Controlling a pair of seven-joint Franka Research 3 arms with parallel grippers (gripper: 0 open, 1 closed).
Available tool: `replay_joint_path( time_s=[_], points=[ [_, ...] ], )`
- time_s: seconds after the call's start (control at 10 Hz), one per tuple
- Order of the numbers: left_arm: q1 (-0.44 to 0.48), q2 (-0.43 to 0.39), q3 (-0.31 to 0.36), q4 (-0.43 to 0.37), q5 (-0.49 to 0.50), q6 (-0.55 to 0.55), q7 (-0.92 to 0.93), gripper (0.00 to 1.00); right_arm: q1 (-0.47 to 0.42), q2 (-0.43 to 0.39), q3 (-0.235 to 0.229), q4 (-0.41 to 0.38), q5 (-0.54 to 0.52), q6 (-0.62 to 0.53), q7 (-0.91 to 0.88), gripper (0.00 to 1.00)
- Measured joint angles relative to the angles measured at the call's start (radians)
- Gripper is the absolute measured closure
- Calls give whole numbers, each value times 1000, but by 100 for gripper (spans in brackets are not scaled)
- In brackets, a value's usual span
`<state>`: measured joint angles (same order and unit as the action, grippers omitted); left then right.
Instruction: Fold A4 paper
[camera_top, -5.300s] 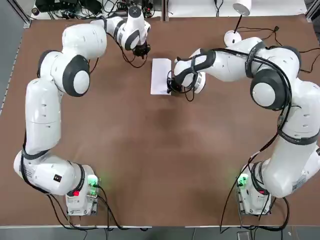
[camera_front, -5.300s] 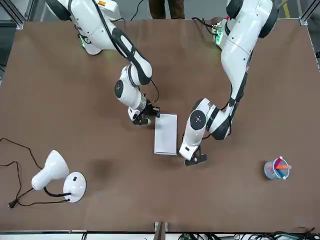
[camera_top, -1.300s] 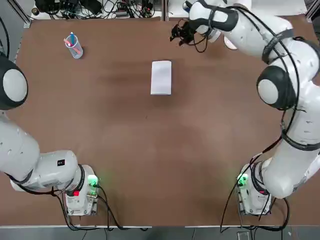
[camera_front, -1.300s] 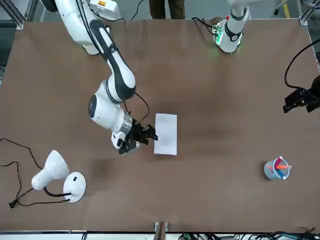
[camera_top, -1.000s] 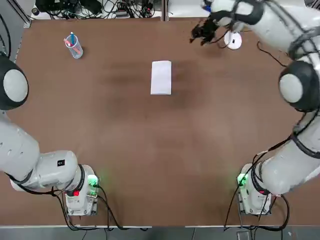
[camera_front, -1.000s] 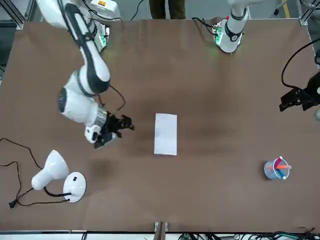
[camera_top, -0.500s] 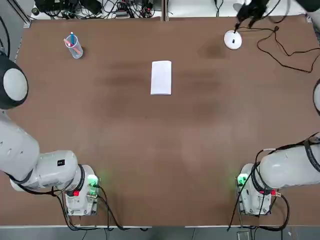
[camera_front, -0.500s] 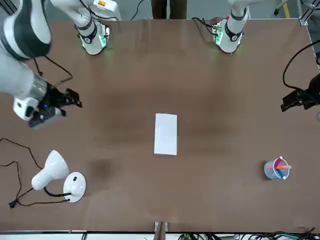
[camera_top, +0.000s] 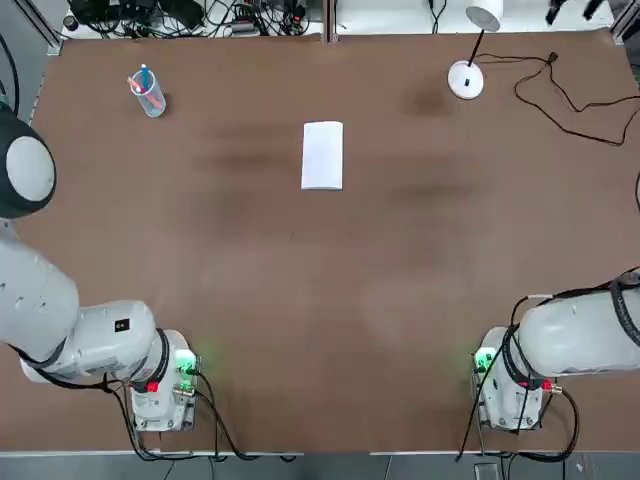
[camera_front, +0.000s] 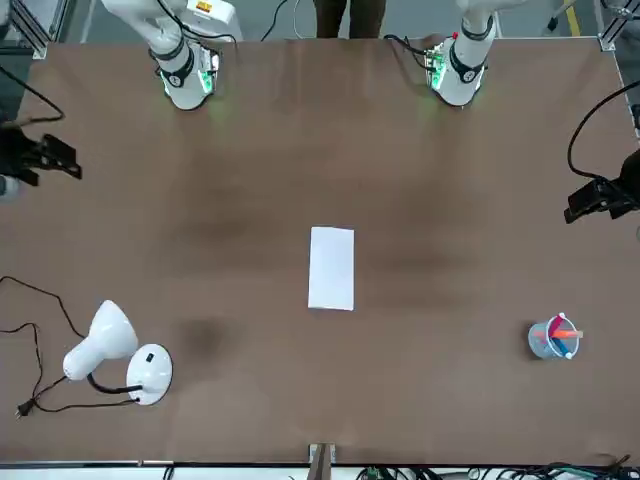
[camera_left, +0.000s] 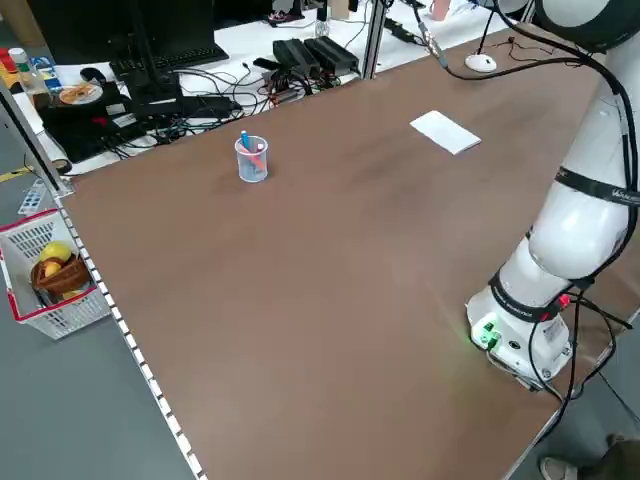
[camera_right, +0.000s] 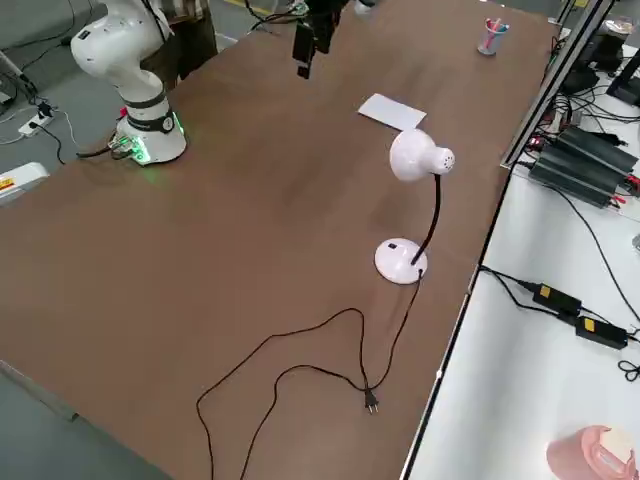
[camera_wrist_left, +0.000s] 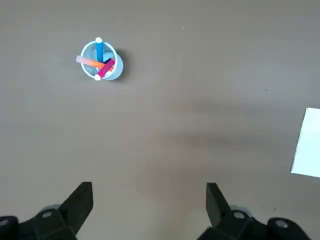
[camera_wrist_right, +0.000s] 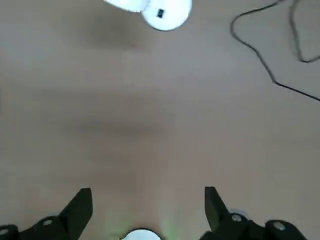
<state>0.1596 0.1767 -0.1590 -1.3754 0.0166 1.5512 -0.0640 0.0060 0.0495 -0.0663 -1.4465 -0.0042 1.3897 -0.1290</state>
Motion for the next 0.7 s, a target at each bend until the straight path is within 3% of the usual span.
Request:
replay_joint_path(
  time_s=[0.3,0.7],
  points=[
    [-5,-11,-1,0,0,0,0,0,-2,2,1,22,-3,-2,29,1],
    [-11,-19,-2,0,0,0,0,0,-2,6,2,24,0,133,33,1]
  ],
)
